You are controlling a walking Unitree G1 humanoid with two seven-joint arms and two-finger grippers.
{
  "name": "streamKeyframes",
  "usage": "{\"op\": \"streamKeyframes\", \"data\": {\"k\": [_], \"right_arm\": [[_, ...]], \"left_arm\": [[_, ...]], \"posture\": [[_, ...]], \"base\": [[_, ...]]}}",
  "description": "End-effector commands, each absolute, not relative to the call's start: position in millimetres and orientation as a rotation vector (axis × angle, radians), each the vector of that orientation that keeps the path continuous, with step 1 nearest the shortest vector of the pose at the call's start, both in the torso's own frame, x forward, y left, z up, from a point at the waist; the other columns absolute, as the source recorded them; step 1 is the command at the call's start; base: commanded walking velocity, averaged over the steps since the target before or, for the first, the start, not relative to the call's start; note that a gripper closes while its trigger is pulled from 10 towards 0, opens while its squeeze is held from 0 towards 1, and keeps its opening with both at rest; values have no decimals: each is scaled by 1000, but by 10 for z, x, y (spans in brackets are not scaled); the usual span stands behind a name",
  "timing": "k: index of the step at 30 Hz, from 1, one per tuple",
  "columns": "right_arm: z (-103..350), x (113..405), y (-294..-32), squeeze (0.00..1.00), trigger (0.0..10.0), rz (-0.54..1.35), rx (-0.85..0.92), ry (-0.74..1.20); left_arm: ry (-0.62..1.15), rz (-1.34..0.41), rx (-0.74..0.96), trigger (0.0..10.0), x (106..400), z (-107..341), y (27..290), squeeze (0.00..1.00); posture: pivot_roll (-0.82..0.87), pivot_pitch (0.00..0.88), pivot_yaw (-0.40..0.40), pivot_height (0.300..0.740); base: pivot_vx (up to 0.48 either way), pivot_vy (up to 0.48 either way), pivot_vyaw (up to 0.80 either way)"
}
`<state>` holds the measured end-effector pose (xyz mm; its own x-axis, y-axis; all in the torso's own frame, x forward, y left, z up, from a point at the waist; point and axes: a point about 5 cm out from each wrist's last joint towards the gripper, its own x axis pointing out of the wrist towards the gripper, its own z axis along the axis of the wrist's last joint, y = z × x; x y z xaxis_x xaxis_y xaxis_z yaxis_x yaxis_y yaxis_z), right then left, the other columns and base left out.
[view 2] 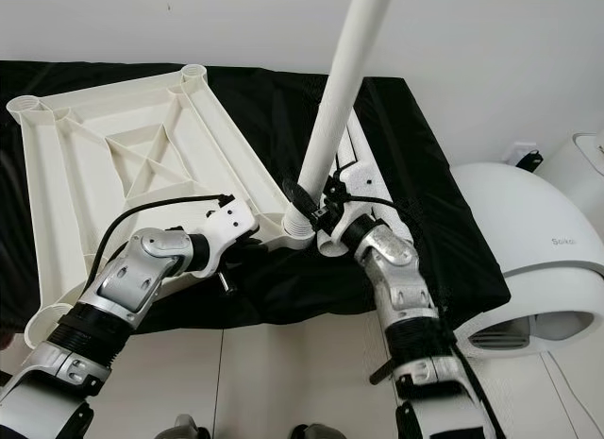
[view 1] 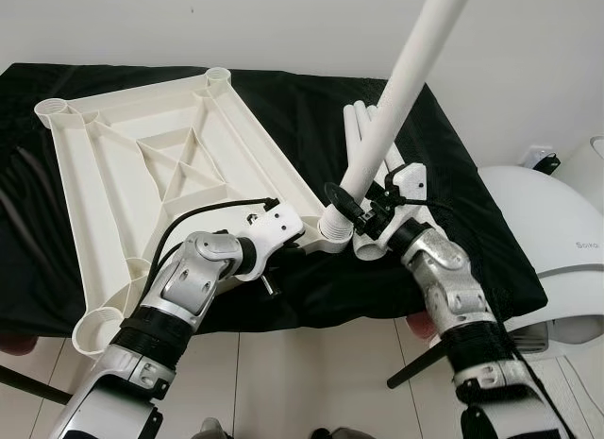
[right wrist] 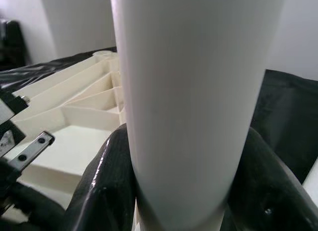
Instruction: Building children table
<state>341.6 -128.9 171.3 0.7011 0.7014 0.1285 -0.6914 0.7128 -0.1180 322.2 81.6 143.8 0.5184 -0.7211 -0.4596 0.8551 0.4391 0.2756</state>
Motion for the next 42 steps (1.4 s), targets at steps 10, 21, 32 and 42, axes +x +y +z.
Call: {"op": "streamKeyframes", "data": {"k": [10, 21, 32, 42], "right_arm": [[1264, 3431, -1371, 0, 10000, 851, -51, 80], [1127, 3393, -1432, 0, 10000, 977, 109, 144], [1148, 3398, -1465, 0, 10000, 1019, -45, 98], [1256, 3469, -1451, 0, 10000, 958, -178, 11]], "left_arm": [[251, -882, 538, 10000, 3243, 1487, 877, 0], [248, -889, 543, 10000, 3217, 1487, 855, 0], [245, -888, 545, 10000, 3220, 1508, 856, 0], [242, -886, 541, 10000, 3224, 1521, 848, 0]], "posture": [[15, 57, -56, 740], [12, 56, -49, 740], [11, 69, -47, 740], [4, 74, -43, 740]], "base": [[0, 0, 0], [0, 0, 0], [0, 0, 0], [0, 0, 0]]}}
